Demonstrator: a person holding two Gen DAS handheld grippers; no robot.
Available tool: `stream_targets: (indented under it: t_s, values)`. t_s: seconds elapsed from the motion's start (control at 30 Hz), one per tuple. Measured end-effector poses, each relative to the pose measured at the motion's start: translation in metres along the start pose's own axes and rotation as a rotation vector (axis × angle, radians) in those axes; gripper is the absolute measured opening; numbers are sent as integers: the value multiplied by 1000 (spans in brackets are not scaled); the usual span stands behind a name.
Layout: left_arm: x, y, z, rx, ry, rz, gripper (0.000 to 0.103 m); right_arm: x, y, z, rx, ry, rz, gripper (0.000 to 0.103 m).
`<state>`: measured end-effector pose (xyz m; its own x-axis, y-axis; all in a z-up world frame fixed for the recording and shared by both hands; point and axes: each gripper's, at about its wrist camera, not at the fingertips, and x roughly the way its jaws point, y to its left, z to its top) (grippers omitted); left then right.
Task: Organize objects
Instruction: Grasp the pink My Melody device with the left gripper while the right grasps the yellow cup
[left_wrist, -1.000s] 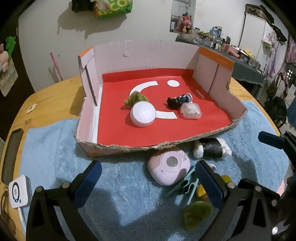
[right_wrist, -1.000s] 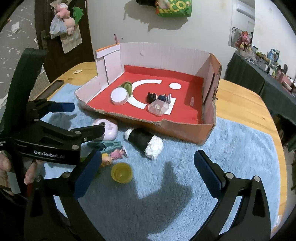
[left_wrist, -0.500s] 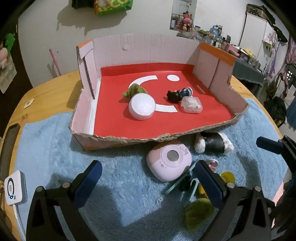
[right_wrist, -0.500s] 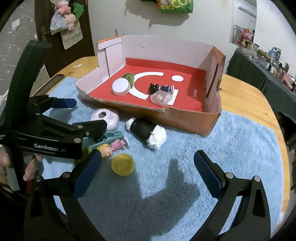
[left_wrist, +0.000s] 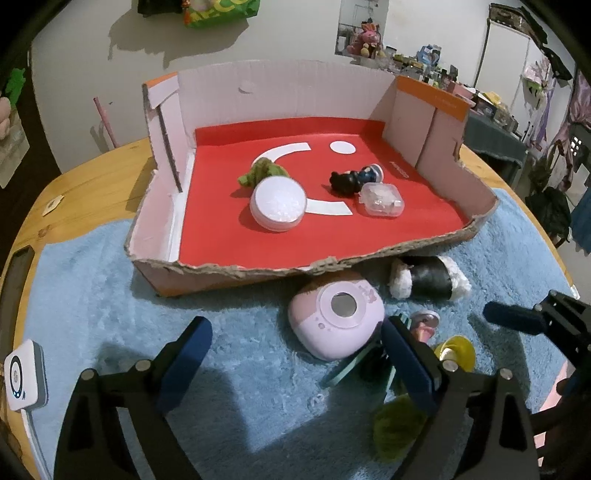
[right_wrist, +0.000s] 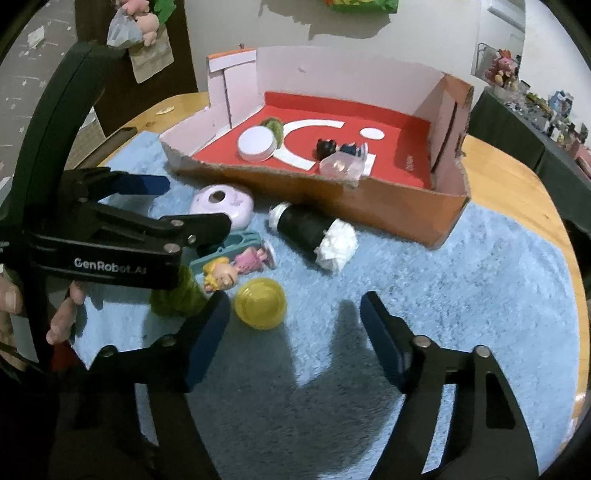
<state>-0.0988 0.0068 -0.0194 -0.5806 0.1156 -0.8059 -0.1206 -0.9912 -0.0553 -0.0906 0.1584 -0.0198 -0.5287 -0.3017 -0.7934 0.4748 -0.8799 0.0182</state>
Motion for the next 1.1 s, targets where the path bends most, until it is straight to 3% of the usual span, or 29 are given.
stream_targets:
  t_s: [0.17,0.57,0.8,1.0,1.1]
  values:
    - [4,-3,3,10,3,-4,94,4,4,-2,-9,11,12,51]
    - [9,-5,7,4,10,-71,85,9,3,1,-5,8,22,32]
    - [11,10,10,-38,19,-81,81,8,-3,1,11,7,21,29]
    - [13,-2,7,8,4,-9,80,9,1,1,-4,5,15,29]
    - [12,0,6,-1,1,-16,77,10,1,1,-5,4,14,29]
